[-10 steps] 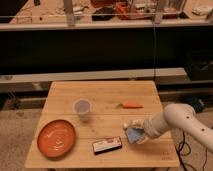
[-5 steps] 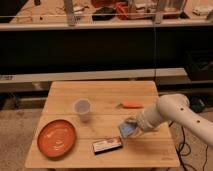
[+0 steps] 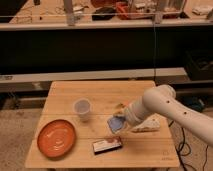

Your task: Place the white sponge in the ceramic bowl

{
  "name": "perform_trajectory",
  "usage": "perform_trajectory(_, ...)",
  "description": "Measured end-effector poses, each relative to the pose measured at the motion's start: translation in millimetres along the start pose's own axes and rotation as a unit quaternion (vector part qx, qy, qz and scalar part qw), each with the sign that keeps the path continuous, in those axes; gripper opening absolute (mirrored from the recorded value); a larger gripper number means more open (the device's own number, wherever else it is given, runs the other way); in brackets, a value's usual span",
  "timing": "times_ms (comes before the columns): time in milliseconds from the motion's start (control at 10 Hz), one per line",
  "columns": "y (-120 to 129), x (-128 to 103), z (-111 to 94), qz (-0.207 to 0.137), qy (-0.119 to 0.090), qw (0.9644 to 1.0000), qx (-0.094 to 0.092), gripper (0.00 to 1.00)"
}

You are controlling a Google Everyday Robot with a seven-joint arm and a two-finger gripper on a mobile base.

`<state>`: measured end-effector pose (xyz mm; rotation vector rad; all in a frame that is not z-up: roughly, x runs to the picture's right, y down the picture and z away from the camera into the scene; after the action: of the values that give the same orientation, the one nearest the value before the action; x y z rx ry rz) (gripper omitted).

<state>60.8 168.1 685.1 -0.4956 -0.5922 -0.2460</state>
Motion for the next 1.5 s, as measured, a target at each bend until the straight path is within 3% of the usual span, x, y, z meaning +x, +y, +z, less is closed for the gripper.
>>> perform_trajectory(800,-41,-78,40,-0.075,-0.003,0.9972,0.006,0.03)
perform_trajectory(1200,-49,-103,61,-0.099,-0.009,0.995,0.002,0.03)
perform_trajectory(1500,-61,-134,83,-0.123,-0.016,0.9923,-0.005,0.03)
